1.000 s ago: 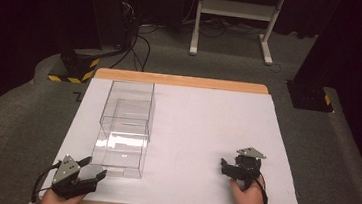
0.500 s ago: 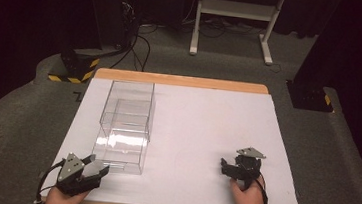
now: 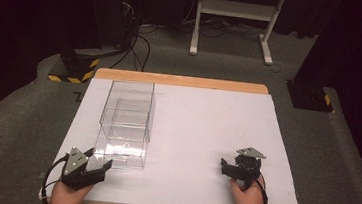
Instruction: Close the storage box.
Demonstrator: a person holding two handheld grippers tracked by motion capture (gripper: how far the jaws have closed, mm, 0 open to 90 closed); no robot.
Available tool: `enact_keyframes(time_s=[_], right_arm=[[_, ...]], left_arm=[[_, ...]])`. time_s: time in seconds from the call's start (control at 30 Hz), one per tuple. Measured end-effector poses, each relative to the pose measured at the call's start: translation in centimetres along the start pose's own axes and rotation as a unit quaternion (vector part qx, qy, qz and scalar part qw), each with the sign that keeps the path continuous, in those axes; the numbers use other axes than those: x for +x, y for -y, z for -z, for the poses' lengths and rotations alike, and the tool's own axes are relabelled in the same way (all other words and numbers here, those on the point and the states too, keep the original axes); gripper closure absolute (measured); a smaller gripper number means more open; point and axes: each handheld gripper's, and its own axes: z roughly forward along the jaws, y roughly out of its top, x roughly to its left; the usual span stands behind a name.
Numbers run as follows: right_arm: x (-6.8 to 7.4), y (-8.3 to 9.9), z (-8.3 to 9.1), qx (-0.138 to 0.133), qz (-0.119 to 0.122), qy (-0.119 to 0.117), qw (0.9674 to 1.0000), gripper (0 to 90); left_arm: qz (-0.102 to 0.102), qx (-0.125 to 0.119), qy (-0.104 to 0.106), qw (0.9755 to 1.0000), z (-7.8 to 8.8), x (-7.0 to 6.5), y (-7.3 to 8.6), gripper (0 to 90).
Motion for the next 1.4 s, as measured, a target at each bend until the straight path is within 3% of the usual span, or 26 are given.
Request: enact_keyframes(time_s=[0.2,0.3,0.33,0.37,0.4,1.0,1.07,1.13,1.2,1.4], right_arm=[[0.0,0.0,0.0,0.001,0.0,0.0,1.0,13.7],[0.0,0.0,0.0,0.001,0.0,0.0,1.0,13.7],[0.0,0.0,0.0,0.0,0.0,0.0,1.0,13.7],[0.0,0.0,0.0,0.0,0.0,0.0,1.0,13.7],[0.0,0.0,0.0,0.0,0.0,0.0,1.0,13.7],[0.0,0.0,0.0,0.001,-0.001,0.0,1.0,13.7],[0.0,0.0,0.0,0.001,-0.001,0.0,1.0,13.7],[0.0,0.0,0.0,0.001,0.0,0.0,1.0,13.7],[0.0,0.0,0.0,0.001,0.001,0.0,1.0,13.7],[0.0,0.0,0.0,0.001,-0.001,0.0,1.0,13.7]], left_arm=[[0.009,0.005,0.008,0.9999,-0.5,0.2,-0.2,24.0],[-0.004,0.01,0.007,0.9999,-0.8,-0.2,-0.5,25.0],[0.031,-0.02,0.003,0.9993,-1.4,-0.9,-0.6,24.6],[0.031,-0.02,0.003,0.9993,-1.4,-0.9,-0.6,24.3],[-0.005,0.01,0.002,0.9999,-1.1,-0.3,-0.8,24.3],[0.01,0.003,-0.018,0.9998,-2.6,0.4,-1.3,29.4],[0.011,0.01,-0.026,0.9995,-2.9,0.4,-1.3,19.2],[0.015,0.018,-0.02,0.9995,-3.4,0.5,-1.4,17.2],[0.01,0.017,-0.03,0.9994,-3.7,0.3,-1.4,15.0],[0.02,0.017,-0.034,0.9991,-4.3,0.3,-1.9,14.1]])
